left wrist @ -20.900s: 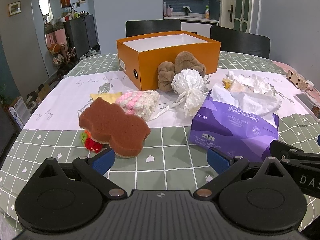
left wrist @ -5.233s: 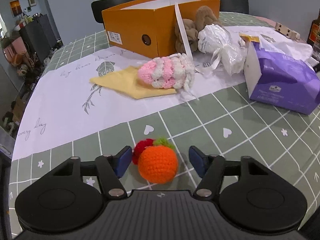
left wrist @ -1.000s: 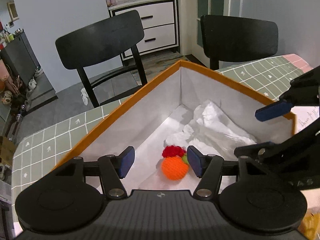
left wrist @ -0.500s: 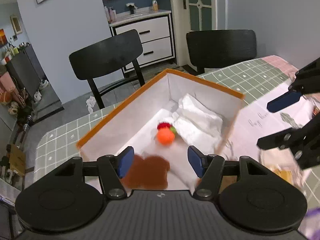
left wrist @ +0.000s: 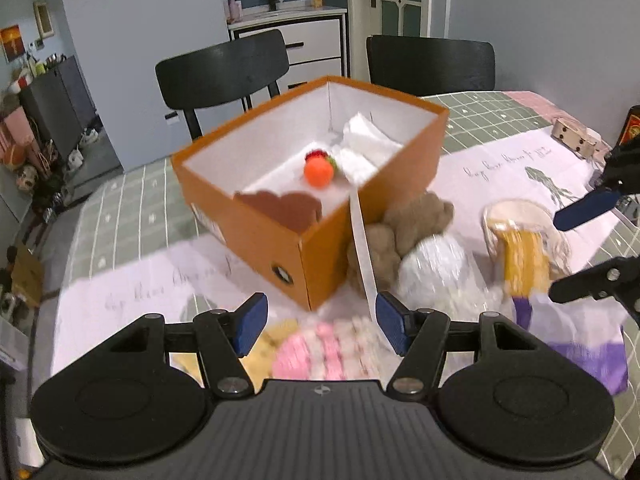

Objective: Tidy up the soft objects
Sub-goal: 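Withdraw both tools from the box back toward the table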

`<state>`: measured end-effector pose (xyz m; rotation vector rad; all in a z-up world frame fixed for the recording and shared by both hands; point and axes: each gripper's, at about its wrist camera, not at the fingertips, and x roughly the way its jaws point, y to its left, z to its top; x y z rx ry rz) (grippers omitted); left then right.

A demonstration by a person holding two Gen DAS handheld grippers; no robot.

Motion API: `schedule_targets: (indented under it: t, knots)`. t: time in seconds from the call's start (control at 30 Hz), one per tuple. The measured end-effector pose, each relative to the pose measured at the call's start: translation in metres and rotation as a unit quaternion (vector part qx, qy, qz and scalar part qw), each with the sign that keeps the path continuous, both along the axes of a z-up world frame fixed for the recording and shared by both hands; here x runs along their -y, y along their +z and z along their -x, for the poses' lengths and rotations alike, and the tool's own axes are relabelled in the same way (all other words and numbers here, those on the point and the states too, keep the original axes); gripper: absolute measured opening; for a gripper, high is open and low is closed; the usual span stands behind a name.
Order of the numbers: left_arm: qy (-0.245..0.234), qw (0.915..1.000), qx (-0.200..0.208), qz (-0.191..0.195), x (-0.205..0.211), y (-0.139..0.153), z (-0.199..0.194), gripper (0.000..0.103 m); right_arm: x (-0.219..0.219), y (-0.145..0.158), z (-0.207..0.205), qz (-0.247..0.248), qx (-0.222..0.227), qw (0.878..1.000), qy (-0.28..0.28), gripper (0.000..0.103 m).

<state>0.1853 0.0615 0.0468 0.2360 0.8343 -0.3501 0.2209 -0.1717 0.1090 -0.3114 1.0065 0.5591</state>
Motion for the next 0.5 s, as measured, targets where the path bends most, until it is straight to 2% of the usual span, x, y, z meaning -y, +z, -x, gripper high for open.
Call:
schedule_targets:
  t: [0.1, 0.27, 0.4, 0.5]
  knots:
    - [0.004, 1.0, -0.005, 0.008, -0.007, -0.019, 0.013, 0.078, 0.002, -0.007, 0.022, -0.009, -0.006, 1.0, 0.008, 0.058]
    - [0.007, 0.9999, -0.015, -0.002, -0.011, -0.054, 0.029, 0.078, 0.009, -0.02, 0.051, -0.013, -0.017, 1.0, 0.013, 0.058]
    - [-0.002, 0.9997, -0.021, 0.015, -0.017, -0.069, 0.043, 0.078, 0.016, -0.027, 0.076, -0.03, -0.025, 0.999, 0.022, 0.058]
    - [-0.004, 0.9999, -0.015, -0.005, -0.016, -0.075, 0.046, 0.078, 0.024, -0.03, 0.092, -0.036, -0.028, 0.999, 0.026, 0.058]
